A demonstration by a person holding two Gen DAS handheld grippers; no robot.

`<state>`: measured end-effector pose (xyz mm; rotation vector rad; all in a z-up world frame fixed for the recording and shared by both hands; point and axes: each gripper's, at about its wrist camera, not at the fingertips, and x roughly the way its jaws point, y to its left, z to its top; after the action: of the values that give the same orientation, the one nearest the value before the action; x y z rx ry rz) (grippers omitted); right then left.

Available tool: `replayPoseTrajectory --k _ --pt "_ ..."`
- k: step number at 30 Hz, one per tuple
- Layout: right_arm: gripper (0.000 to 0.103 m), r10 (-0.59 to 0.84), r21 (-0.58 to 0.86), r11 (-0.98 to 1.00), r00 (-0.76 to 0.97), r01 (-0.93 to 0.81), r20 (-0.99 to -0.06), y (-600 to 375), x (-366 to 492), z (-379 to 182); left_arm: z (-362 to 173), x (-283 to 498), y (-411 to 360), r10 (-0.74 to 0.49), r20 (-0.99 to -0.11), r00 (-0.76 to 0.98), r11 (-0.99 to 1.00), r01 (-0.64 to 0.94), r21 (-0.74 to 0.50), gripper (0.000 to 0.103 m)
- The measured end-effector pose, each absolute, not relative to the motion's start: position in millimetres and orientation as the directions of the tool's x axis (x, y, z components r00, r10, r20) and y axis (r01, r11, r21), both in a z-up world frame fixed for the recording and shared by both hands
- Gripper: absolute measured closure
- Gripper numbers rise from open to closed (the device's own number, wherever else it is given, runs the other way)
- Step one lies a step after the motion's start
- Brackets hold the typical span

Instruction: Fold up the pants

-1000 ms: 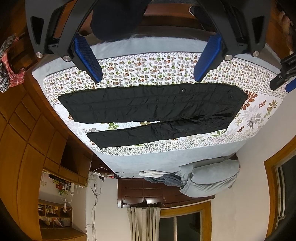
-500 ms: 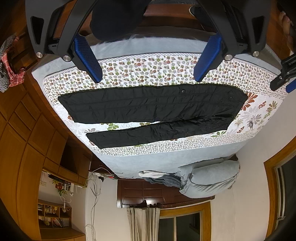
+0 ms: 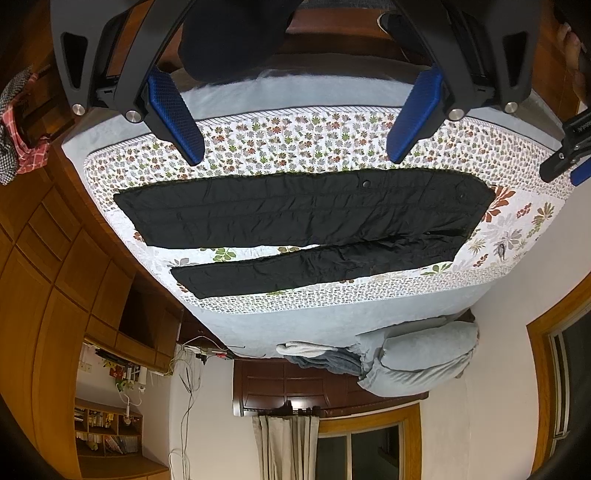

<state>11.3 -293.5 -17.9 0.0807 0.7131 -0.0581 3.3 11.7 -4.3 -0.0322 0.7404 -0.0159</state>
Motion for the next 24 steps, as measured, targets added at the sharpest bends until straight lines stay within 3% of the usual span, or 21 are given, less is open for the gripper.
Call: replayPoseTrajectory --k 5,10,13,16,22,24 --pt "0.003 0.113 0.150 0.989 0.756 -0.020 -0.645 -302 30 -31 -27 28 42 -0.206 -0.697 0.687 0.972 0.062 -0.226 0.002" --pt "0.003 0.244 0.295 0.953 0.740 -0.064 -0.627 -347 76 -72 -72 81 113 -0.284 -0.703 0.652 0.926 -0.002 -0.377 0.002" --pt "0.003 0.260 0.339 0.940 0.704 -0.029 -0.661 -383 110 -105 -103 111 160 -0.277 -0.671 0.687 0.905 -0.047 -0.422 0.002" --pt "0.003 0.241 0.351 0.936 0.671 0.031 -0.702 -421 138 -137 -143 166 208 -0.357 -0.774 0.523 0.843 -0.177 -0.509 0.003" --pt "0.003 0.294 0.475 0.861 0.585 0.181 -0.756 -499 177 -195 -198 236 261 -0.472 -0.729 0.496 0.726 -0.251 -0.640 0.003" --pt "0.003 0.311 0.513 0.831 0.584 0.216 -0.750 -520 182 -207 -219 258 266 -0.474 -0.756 0.451 0.712 -0.309 -0.631 0.003"
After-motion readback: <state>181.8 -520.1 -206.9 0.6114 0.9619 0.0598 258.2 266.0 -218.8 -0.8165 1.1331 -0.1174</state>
